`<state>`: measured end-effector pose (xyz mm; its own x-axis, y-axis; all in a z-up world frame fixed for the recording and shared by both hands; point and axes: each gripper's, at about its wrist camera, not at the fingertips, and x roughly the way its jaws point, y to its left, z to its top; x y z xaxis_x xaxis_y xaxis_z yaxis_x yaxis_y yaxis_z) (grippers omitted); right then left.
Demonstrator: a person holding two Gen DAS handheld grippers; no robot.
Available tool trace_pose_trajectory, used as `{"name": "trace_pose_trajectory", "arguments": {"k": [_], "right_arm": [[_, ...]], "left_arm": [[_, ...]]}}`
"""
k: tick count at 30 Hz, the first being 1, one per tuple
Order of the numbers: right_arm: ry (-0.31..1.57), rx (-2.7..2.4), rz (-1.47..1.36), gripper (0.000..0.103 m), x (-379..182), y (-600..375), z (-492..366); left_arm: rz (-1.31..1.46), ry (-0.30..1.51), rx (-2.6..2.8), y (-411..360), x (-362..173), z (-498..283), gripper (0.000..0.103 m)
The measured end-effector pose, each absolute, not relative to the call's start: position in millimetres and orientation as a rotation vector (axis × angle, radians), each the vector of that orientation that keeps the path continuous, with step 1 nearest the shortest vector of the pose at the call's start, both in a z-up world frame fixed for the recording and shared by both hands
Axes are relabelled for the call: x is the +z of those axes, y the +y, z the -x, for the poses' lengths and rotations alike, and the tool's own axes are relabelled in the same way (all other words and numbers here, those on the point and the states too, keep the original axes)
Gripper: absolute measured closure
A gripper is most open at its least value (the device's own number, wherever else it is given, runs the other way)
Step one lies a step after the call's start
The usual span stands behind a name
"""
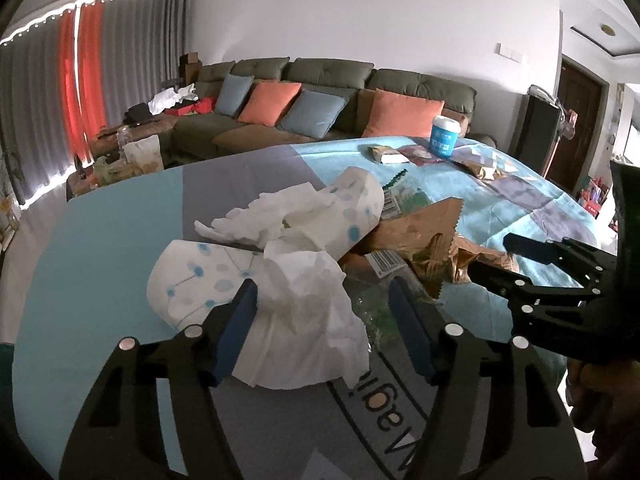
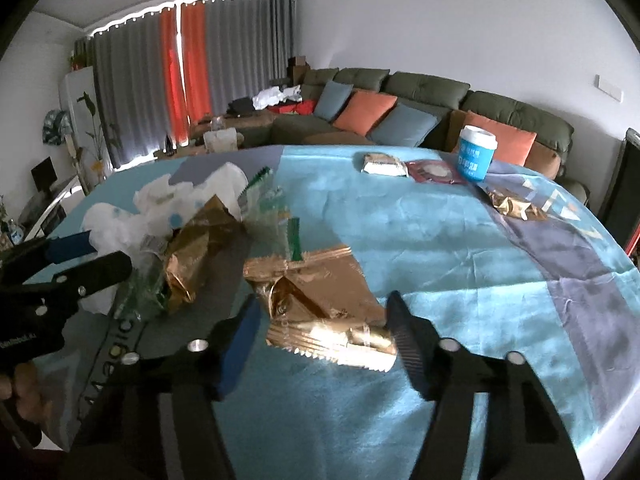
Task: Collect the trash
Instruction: 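Return both tools to the table and reach toward the gold foil wrapper, then grasp the gold foil wrapper with the right tool while the left tool grasps a tissue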
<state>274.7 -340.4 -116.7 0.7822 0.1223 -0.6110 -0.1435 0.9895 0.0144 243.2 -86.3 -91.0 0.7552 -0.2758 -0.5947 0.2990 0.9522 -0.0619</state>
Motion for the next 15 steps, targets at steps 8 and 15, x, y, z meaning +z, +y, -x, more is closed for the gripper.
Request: {"name": "trace_pose_trajectory", "arguments": {"k": [8,15], "right_arm": [[0.674,0.152,0.024,0.069,-118.1,-342.4,-274.1],[0.663,0.15,0.003,0.079,-112.7,-345.0,-270.0]], "left_arm": [[-0.037,0.659,-0.324,-87.9,-91.5,-246.3,0.06],[-0.016,0.668,-0.325,-84.4,-92.8,-247.2,0.084]]}}
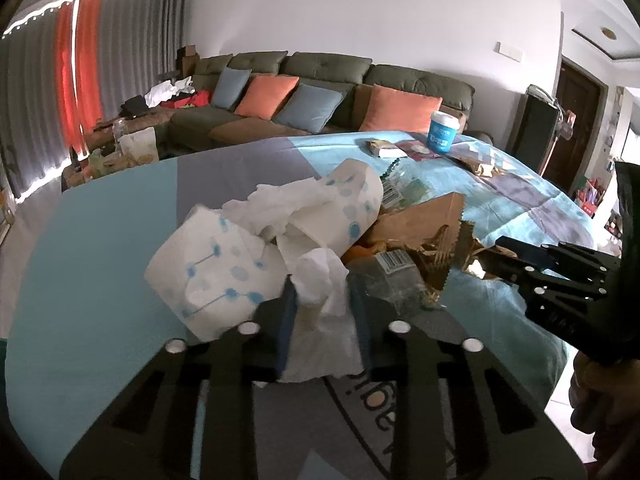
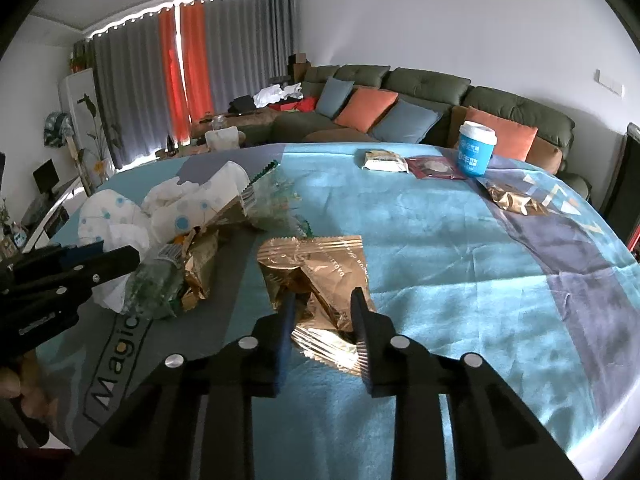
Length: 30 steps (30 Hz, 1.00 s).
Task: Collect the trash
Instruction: 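Grasp the gold foil wrapper with the right tool while the left tool grasps a tissue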
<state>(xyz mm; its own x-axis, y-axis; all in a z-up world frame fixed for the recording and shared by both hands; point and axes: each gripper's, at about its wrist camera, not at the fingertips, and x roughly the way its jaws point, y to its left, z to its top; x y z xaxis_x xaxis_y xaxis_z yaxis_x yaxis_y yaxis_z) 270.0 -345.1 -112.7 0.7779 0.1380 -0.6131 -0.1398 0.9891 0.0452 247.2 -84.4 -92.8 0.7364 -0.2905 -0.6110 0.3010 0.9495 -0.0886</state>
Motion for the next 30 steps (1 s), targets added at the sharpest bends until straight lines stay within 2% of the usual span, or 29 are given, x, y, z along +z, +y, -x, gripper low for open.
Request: {"name": "trace_pose_trajectory", "arguments": {"k": [2,5,14,30], "right_arm": [[0.651,0.145,-0.009,0.082,-109,-348,-267],[0.642,0.141,-0.02,0.084,-105,-351,-266],[0.604,0.15,-0.042,0.088,-94,-354,-258],[0.43,0.234,-0.007,0.088,-37,-325,-237]], "left_arm": [[-0.005,0.672,-0.328,-83,-93,-248,0.089],[0.002,0.644,-0.338,-81,-89,-245,0.091],[0.033,0.558,-0.332,-72,-65,-229,0.091],[0.063,0.409,-0.246,-24,-9,-175,0.091]]}}
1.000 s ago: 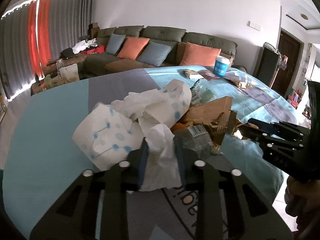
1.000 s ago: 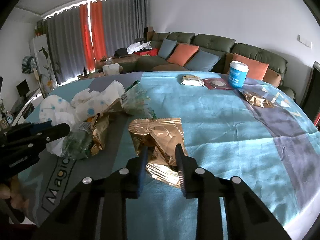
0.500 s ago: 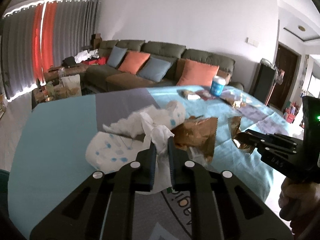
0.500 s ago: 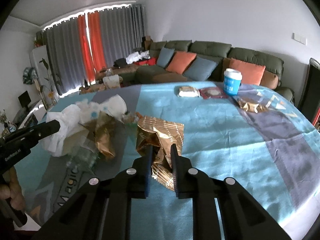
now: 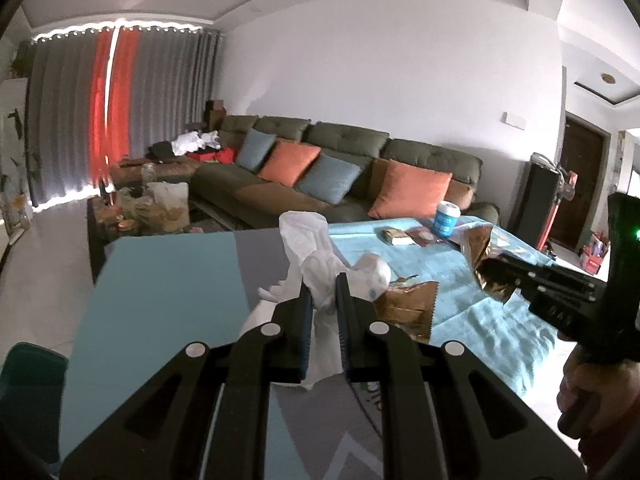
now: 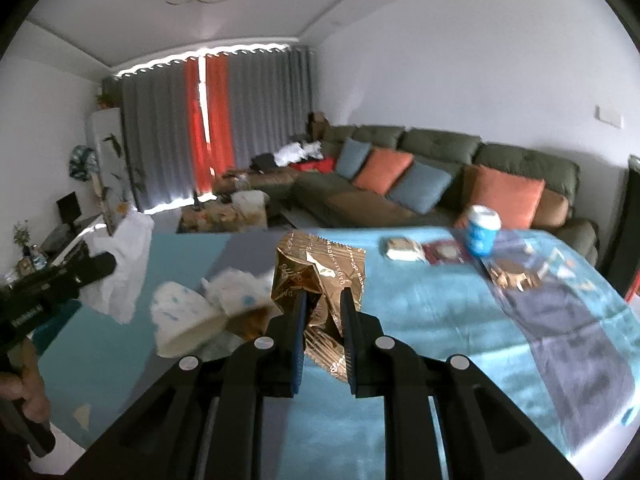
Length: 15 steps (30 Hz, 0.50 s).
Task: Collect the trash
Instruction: 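Grasp the gold foil wrapper with the right tool while the left tool grasps a tissue, then carry the wrapper and tissue to the green bin and open both tools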
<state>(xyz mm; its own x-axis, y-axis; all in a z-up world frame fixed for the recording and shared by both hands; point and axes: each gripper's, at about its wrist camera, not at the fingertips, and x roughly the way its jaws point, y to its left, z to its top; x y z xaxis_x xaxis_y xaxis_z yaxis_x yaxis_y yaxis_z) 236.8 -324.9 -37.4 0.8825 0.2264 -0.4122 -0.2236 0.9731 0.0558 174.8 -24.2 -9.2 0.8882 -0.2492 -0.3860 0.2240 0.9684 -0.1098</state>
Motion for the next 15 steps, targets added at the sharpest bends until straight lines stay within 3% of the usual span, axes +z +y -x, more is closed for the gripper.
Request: {"name": "trace_pose_trajectory", "arguments": {"k": [15], "right_arm": [[0.329,0.57,0.047,0.088,6,-226,-228]], "left_arm": [[0.072,0.331,-0.016,59,17,-117,0.091]]}}
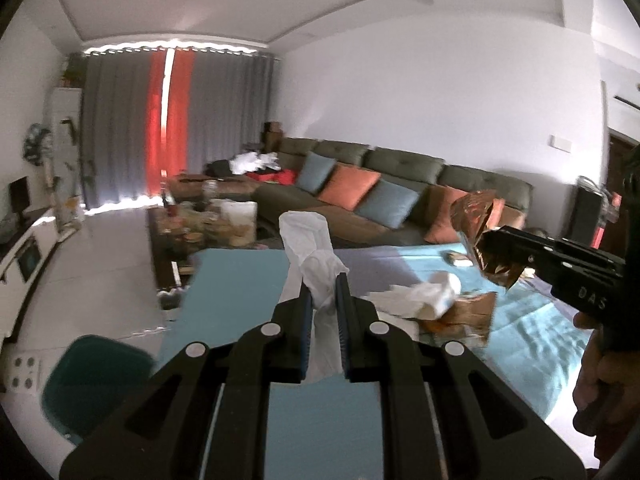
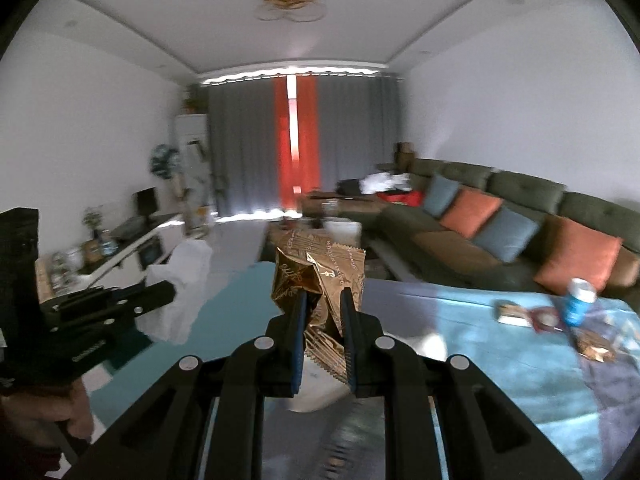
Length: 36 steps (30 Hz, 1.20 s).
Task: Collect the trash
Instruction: 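Carry the wrapper and tissue to the green bin and open both tools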
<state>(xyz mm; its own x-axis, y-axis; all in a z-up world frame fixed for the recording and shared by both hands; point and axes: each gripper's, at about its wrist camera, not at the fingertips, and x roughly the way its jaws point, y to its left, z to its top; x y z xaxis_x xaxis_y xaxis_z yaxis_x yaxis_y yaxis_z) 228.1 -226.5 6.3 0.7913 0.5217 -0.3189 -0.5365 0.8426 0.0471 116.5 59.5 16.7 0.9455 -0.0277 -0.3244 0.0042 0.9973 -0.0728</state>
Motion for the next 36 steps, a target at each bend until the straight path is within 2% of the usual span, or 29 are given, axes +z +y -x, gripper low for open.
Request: {"name": "trace_pose_trajectory", "arguments": {"k": [17,26,36], "right_arm": [[0.358,0.911,0.113,0.088,10,-104,-222],[0.424,1.048,0.166,0.088,8,-34,-228],[0.562,1.131,0.289,0.088,-25,52,-237]], "left_arm": [[0.094,0.312,0.282,157,32,-36,0.091],[0.133,0.38,0.43,215,13,-6,0.091],[0.197,0.479,0.512,278,-24,3,0.091]]}}
